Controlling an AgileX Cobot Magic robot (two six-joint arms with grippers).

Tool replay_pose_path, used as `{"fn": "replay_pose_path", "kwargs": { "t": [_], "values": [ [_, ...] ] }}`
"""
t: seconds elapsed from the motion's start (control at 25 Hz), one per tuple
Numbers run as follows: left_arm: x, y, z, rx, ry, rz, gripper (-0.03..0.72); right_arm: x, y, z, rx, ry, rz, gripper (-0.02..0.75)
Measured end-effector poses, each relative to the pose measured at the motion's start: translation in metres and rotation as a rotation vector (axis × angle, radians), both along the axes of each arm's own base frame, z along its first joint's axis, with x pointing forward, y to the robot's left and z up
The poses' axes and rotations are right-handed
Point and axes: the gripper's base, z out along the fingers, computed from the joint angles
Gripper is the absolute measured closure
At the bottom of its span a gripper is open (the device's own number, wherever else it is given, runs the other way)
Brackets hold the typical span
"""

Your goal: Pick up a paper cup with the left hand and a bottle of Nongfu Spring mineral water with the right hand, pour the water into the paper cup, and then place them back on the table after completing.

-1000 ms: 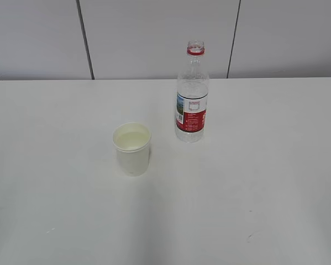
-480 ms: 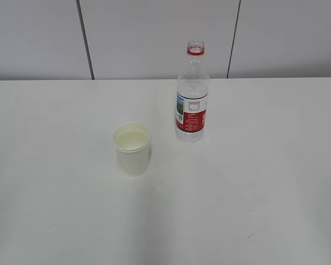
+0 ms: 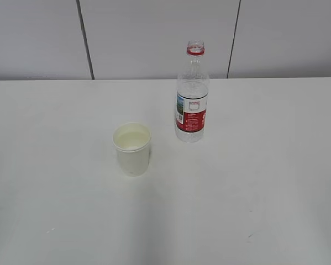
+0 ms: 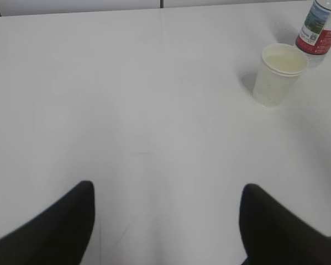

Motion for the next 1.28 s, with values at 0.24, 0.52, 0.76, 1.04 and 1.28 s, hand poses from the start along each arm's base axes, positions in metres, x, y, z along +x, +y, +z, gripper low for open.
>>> {"fn": "replay_pose_path", "kwargs": {
  "t": [0.24, 0.52, 0.76, 1.04, 1.28],
  "values": [
    [0.0000, 0.0000, 0.0000, 0.000, 0.000, 0.000, 0.188, 0.0000, 0.0000, 0.0000, 0.000, 0.000, 0.000, 0.150],
    [0.0000, 0.0000, 0.0000, 0.000, 0.000, 0.000, 0.188, 0.0000, 0.0000, 0.0000, 0.000, 0.000, 0.000, 0.150],
    [0.0000, 0.0000, 0.0000, 0.000, 0.000, 0.000, 0.188, 0.0000, 0.0000, 0.0000, 0.000, 0.000, 0.000, 0.150],
    [0.0000, 0.0000, 0.0000, 0.000, 0.000, 0.000, 0.188, 0.0000, 0.0000, 0.0000, 0.000, 0.000, 0.000, 0.150],
    [0.0000, 0.0000, 0.0000, 0.000, 0.000, 0.000, 0.188, 0.0000, 0.0000, 0.0000, 0.000, 0.000, 0.000, 0.150]
  ]
}}
